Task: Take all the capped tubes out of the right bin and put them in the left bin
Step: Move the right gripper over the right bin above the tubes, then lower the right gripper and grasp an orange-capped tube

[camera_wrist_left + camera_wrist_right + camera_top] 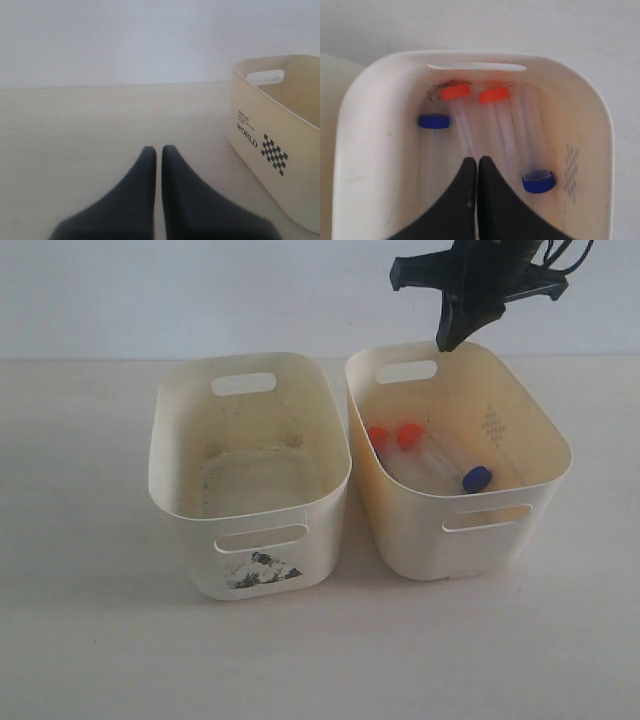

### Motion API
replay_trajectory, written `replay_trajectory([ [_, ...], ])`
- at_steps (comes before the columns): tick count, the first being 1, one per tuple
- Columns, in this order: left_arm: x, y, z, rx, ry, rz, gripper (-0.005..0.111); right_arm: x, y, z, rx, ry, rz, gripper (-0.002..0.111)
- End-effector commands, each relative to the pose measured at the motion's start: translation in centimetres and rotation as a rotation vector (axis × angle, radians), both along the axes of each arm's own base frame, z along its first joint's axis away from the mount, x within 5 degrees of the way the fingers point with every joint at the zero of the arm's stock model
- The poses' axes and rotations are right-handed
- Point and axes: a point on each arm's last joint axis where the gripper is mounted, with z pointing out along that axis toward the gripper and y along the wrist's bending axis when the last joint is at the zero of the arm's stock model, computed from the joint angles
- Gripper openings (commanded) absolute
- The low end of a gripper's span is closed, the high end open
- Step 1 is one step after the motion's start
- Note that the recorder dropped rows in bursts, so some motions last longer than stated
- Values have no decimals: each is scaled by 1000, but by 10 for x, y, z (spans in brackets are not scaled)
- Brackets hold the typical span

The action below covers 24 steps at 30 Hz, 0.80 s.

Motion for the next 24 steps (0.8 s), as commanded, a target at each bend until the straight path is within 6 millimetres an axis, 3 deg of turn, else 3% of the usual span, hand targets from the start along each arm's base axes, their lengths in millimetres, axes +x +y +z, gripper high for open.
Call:
replay_trajectory([
  [1, 0, 0, 2, -7, -12, 2, 4, -4, 9, -15, -56, 40, 38, 0],
  [8, 0, 0, 2, -7, -12, 2, 4, -8, 27, -28, -136, 56, 98, 0],
  [17, 0, 0, 2, -7, -12, 2, 4, -6, 26, -31, -170, 55, 102, 0],
  [24, 0, 0, 2, -7, -12, 2, 4, 1, 29, -60, -161, 124, 95, 0],
])
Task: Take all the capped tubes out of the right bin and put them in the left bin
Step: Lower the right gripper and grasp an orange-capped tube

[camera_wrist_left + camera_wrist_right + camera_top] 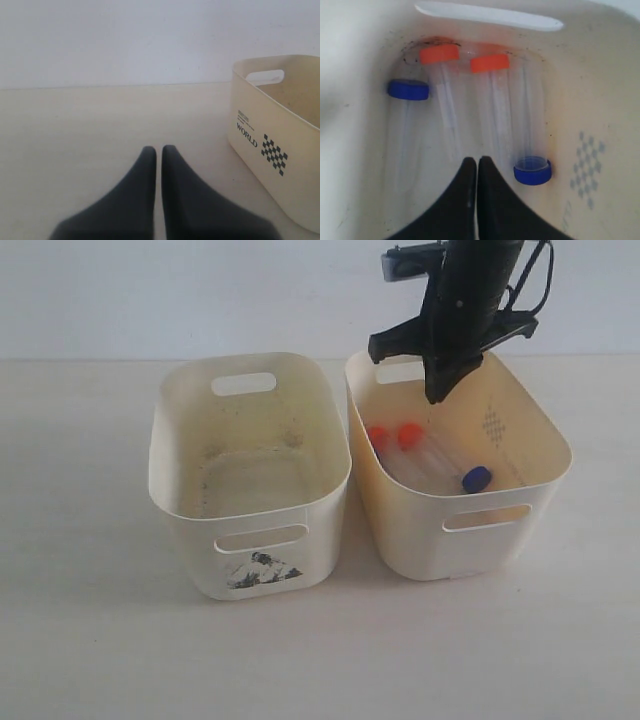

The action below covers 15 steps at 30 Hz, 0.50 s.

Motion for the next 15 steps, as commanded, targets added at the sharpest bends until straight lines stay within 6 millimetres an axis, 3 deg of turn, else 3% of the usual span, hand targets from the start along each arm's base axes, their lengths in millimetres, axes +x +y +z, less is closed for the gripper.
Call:
replay_trajectory([
  [1, 0, 0, 2, -7, -12, 2, 4, 3, 2, -16, 10, 40, -8, 0],
  [15, 0, 0, 2, -7, -12, 2, 4, 4, 6, -22, 49, 65, -23, 0],
])
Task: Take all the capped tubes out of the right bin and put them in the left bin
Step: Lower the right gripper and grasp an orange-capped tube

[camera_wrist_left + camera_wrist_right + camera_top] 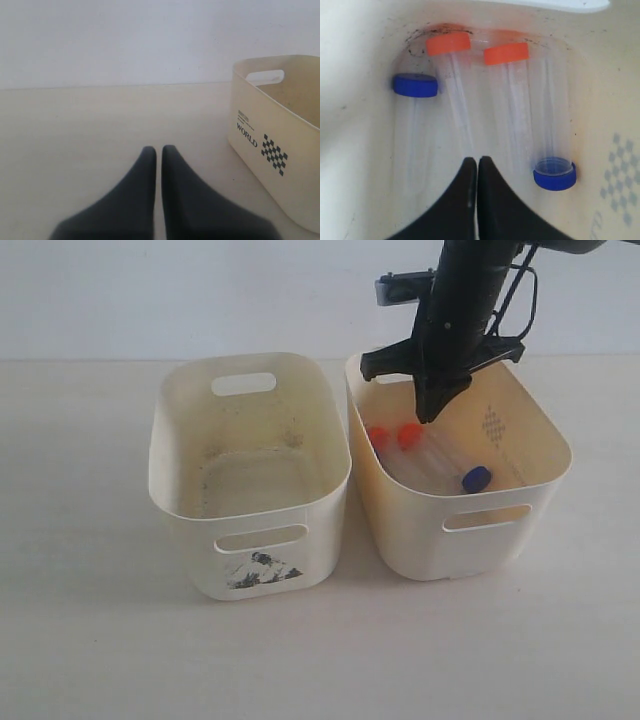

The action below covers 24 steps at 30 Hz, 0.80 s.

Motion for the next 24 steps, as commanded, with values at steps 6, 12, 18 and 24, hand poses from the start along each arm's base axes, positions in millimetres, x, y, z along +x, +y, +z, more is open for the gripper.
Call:
replay_trajectory([
  [6, 0, 0, 2, -7, -12, 2, 4, -1, 1, -3, 11, 13, -9, 0],
  [12, 0, 0, 2, -7, -12, 2, 4, -17, -3, -18, 18, 26, -16, 0],
  [18, 0, 0, 2, -7, -12, 2, 4, -20, -4, -32, 25, -30, -6, 0],
  [24, 0, 0, 2, -7, -12, 2, 4, -15, -3, -41, 29, -143, 70, 1],
])
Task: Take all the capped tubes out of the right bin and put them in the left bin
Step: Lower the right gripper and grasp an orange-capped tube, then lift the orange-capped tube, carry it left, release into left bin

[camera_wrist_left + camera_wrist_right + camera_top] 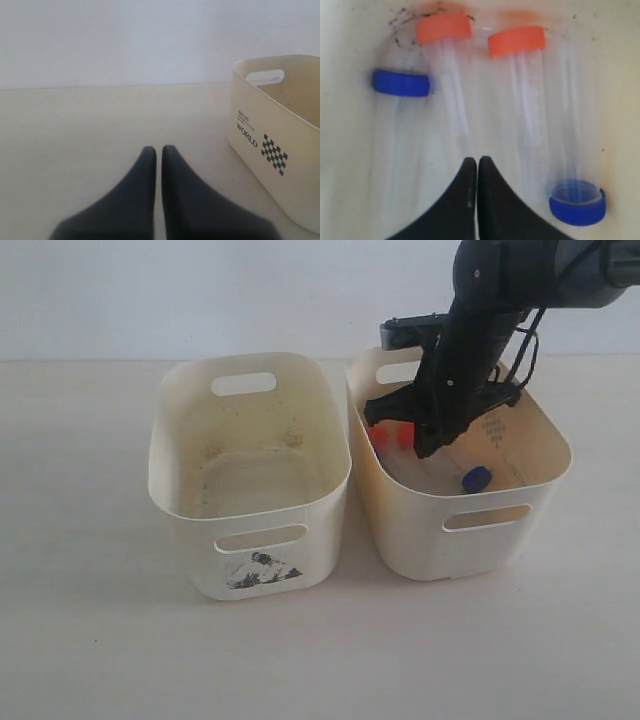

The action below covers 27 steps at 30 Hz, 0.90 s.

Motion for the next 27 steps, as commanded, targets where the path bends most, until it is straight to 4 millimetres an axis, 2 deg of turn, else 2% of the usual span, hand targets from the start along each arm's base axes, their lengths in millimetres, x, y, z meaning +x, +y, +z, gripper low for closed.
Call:
replay_trajectory([
  [1, 0, 0, 2, -7, -12, 2, 4, 4, 2, 5, 4, -75, 80, 4],
  [3, 0, 0, 2, -7, -12, 2, 4, 3, 5, 3, 32, -68, 112, 19],
  [5, 0, 0, 2, -7, -12, 2, 4, 4, 7, -5, 42, -54, 124, 42],
  [6, 0, 0, 2, -7, -12, 2, 4, 5, 7, -11, 40, -44, 123, 48],
  [7, 0, 0, 2, -7, -12, 2, 4, 6, 7, -14, 39, -40, 123, 49],
  [16, 0, 0, 2, -7, -12, 2, 4, 11, 7, -45, 13, -21, 160, 47],
  [18, 0, 0, 2, -7, -12, 2, 4, 11, 7, -49, 12, -8, 160, 29],
  [19, 0, 0, 2, -7, -12, 2, 4, 11, 7, -49, 11, -6, 160, 11],
  [20, 0, 0, 2, -7, -12, 2, 4, 11, 7, -47, 13, -6, 155, 0],
  [21, 0, 0, 2, -7, -12, 2, 4, 11, 7, -44, 14, -12, 155, 0],
  [23, 0, 0, 2, -7, -12, 2, 4, 10, 7, -24, 22, -53, 156, 0],
  [25, 0, 0, 2, -7, -12, 2, 4, 6, 6, 6, 33, -117, 156, 0],
  [26, 0, 0, 2, -7, -12, 2, 4, 2, 5, 31, 42, -163, 158, 0],
  [27, 0, 0, 2, -7, -12, 2, 4, -2, 4, 45, 45, -190, 160, 0],
])
